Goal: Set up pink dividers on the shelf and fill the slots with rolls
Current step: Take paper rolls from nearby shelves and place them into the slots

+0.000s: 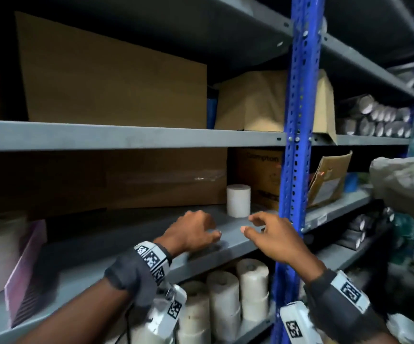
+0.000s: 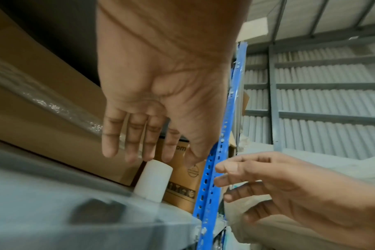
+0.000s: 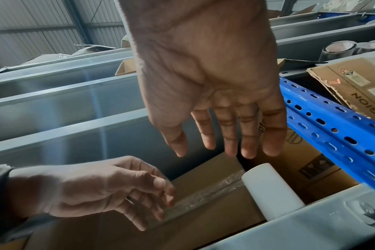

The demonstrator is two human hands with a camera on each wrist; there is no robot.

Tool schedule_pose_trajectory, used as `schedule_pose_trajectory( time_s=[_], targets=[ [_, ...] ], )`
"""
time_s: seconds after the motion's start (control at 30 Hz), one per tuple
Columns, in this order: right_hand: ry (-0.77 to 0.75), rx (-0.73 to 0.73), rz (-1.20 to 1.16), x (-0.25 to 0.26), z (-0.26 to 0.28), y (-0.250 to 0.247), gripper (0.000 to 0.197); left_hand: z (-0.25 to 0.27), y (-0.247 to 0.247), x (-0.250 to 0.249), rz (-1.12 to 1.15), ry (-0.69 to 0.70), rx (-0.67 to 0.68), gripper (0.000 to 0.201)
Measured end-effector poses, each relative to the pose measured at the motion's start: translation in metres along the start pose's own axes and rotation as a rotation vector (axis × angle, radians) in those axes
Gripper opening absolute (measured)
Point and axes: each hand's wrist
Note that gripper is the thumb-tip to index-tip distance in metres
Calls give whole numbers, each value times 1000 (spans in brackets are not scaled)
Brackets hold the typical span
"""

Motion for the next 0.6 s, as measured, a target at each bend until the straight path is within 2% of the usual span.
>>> schedule_pose_trajectory(
  time_s=[0.2,0.33,0.43,0.53,0.6],
  targets=[
    [54,74,81,-23,-70,8,51,-81,-3,15,75,-17,128,38],
    [106,103,164,-36,-124,13,54,-130,4,21,229,-27,282,27],
    [128,123,227,-45,-159,15,57,-165,14,31,350,-62,308,27],
    [156,148,291,-56,-192,23,47,-200,26,41,407,-58,346,46],
    [154,160,337,-62,-211,30,49,-224,33,46,446,10,364,46]
  ],
)
Point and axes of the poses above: each hand's wrist, its own z-axis away from the middle knuckle, its own y-axis out of the palm, x = y × z, and after that the axes turned 3 degrees about -y, right-handed
